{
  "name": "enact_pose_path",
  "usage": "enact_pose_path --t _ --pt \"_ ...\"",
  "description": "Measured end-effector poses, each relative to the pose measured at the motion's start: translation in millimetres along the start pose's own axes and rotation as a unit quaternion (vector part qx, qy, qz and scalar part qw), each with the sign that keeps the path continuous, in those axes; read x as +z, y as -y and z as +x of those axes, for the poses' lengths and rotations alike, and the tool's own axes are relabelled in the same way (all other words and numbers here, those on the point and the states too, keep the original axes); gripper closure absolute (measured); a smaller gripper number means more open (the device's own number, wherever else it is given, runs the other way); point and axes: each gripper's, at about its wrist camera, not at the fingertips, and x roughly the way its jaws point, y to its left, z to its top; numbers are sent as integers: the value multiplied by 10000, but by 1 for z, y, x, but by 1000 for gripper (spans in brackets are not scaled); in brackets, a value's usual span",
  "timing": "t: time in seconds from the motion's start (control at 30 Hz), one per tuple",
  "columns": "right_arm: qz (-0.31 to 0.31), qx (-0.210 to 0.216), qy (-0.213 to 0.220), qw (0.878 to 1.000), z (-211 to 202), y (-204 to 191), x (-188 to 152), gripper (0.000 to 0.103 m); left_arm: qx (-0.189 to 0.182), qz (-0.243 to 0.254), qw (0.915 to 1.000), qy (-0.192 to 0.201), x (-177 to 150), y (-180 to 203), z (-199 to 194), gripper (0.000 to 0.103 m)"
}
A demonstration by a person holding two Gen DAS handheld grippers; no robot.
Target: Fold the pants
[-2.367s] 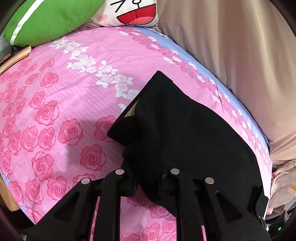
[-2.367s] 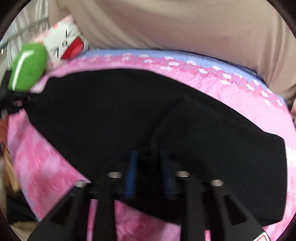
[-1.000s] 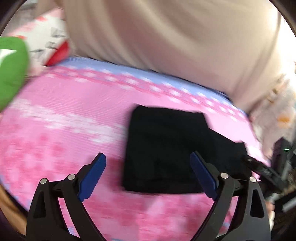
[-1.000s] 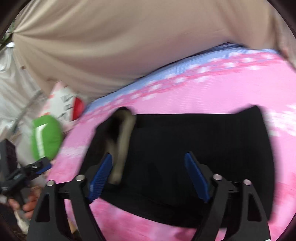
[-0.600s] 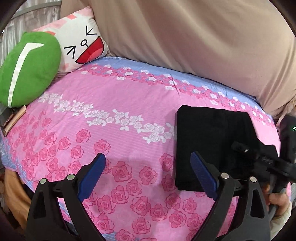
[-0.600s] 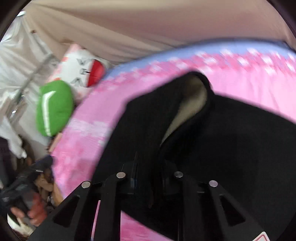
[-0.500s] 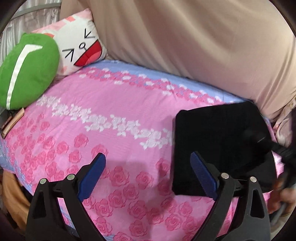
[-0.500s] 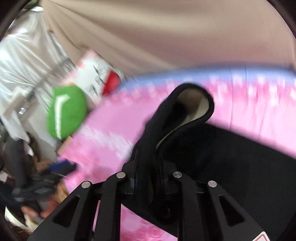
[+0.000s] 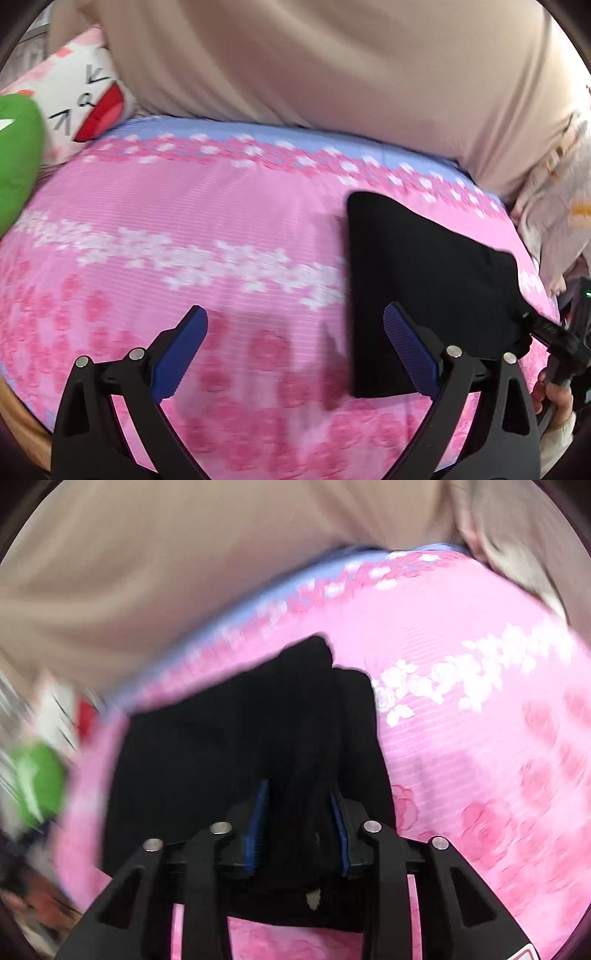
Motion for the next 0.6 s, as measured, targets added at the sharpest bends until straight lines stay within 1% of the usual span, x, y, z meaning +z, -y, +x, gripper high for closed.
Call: enact_pose_path --t 0.03,0.07,0.1,0.13,0.2,0.27,0.33,0.37,0.4,0.43,0.47,0.53,0.57,0.6 --pt "22 39 16 10000 -7 -1 2 65 -61 35 9999 -80 0 9 7 9" --pt "-41 -32 139 9999 -15 -3 4 49 -133 -5 9997 -183 0 14 14 9" --pt "-116 -157 323 9993 -23 -6 6 39 -257 -60 9993 -260 -1 20 20 8" --pt "-212 -250 461 9984 -32 -5 8 35 -361 -99 9988 -327 -1 21 26 8" --pt "-457 -338 521 9970 -38 -11 9 35 -577 -207 9964 -592 -3 30 44 8" --pt "-443 -313 523 9972 -42 -3 7 34 -869 -357 9906 -999 -5 37 68 8" --pt "-303 -267 403 9984 -36 10 5 29 -1261 -460 9822 -1317 -10 44 90 9" --pt "-174 -314 255 9990 -28 18 3 29 -1374 -476 9780 -1494 -13 48 100 11" --pt "-86 -361 135 9992 -23 26 2 29 -1368 -443 9789 -1452 -14 50 103 15" --pt "8 -352 35 9994 -16 29 -1 29 -1286 -326 9838 -1207 -13 53 99 41" --pt "33 -305 -22 9995 -15 27 -2 29 -1294 -316 9835 -1226 -11 52 99 51" --pt "11 -245 -43 9997 -12 22 -6 29 -1518 -504 9795 -1225 -7 42 93 68" --pt "-54 -235 -51 9997 -11 16 -7 28 -1516 -475 9807 -1138 -4 38 85 80" --pt "-141 -275 -56 9995 -9 10 -8 28 -1526 -445 9819 -1030 -1 33 75 82"
